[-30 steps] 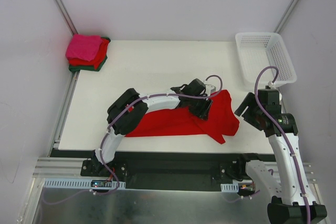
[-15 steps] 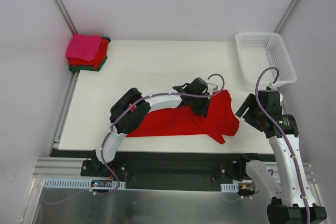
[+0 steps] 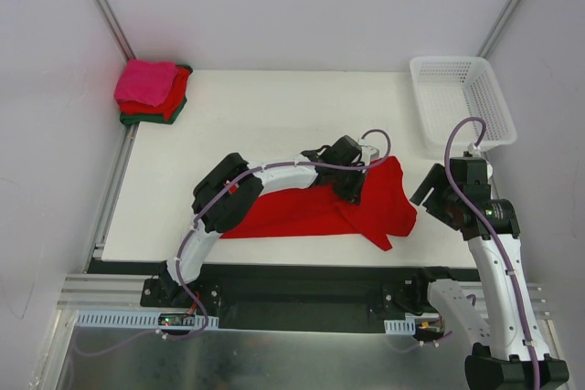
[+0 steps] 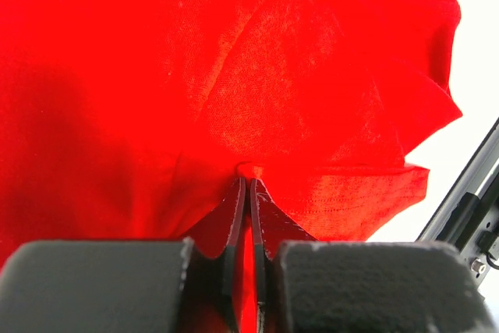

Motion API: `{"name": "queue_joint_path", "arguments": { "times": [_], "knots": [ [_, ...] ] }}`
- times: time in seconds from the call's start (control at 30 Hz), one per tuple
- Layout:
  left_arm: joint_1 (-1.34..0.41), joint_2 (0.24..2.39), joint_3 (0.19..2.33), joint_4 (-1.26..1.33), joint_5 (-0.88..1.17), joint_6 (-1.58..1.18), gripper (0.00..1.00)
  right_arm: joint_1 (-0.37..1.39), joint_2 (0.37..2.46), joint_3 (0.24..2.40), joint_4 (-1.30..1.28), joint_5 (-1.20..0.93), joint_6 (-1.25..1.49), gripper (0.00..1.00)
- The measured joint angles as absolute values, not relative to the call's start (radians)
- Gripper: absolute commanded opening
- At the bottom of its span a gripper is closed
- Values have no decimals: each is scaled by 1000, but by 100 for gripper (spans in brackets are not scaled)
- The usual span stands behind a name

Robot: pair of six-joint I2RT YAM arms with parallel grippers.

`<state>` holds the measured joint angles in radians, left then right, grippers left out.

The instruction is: Fold and stack the t-shirts

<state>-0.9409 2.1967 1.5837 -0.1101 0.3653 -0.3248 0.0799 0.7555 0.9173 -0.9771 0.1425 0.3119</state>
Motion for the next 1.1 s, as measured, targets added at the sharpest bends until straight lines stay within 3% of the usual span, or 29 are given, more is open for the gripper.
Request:
{"name": "queue_joint_path", "arguments": {
  "times": [1.1],
  "knots": [
    [-815,2011,1438,-86,356,-357,0,78,786,904,-962,93,312,75]
  ]
}}
